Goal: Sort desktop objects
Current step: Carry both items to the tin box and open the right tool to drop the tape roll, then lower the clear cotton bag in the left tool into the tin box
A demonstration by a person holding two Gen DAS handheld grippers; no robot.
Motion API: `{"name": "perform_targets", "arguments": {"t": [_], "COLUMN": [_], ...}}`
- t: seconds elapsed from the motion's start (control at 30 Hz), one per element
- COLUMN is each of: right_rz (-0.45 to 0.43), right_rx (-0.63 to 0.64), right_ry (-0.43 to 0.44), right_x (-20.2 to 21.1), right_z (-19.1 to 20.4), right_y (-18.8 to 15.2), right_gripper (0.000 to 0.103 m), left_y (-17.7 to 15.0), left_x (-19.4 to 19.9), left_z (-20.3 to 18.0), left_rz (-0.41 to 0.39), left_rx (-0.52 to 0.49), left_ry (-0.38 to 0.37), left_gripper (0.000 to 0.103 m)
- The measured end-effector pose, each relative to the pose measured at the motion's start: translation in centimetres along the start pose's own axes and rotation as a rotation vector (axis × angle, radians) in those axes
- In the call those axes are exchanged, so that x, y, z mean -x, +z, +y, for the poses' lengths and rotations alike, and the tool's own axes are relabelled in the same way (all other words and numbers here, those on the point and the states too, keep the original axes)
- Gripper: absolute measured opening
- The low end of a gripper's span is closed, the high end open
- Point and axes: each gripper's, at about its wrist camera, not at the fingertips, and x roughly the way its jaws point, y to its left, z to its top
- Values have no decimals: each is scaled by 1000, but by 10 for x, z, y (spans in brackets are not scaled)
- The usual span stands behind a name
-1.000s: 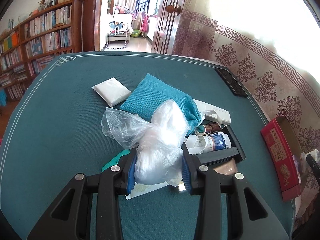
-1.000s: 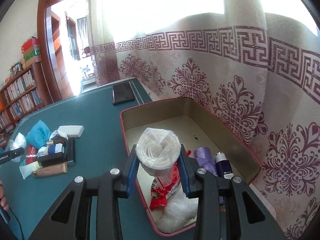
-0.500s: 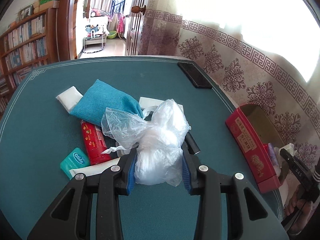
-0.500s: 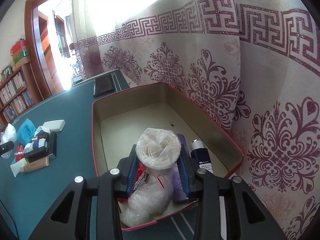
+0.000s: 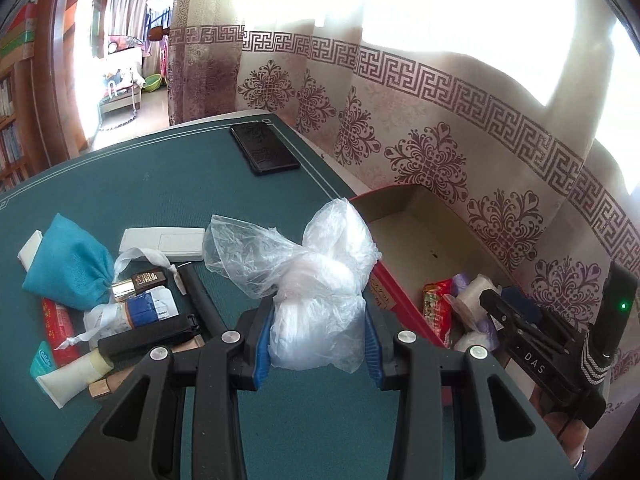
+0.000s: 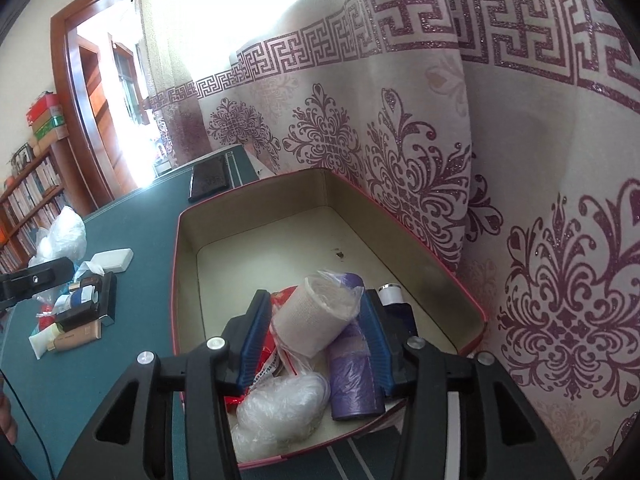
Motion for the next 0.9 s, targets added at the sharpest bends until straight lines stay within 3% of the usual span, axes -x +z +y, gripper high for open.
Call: {"name": "perform_targets", "arguments": {"t": [0.23,0.43,0.67,0.9], "right_rz": [-12,-15,0,2], "right_rx": [5,12,-19,-39], "right_ry": [9,-1,5,3], "right_x": [3,5,5,9], "right_z": [-7,-11,-13,-9], "right_y": [-3,-5,-8,-9], "right_gripper": [51,51,51,51], "left_y": [15,22,21,18], "left_x": [-27,-51,-65,-56], "left_z": [-47,-71,-76,-54], "left_rz": [27,62,118,103], "left_rx": [-50,-67,-45,-6], "left_ry": [-69,-80,-137,-99], "left_gripper": [40,45,66,67]}}
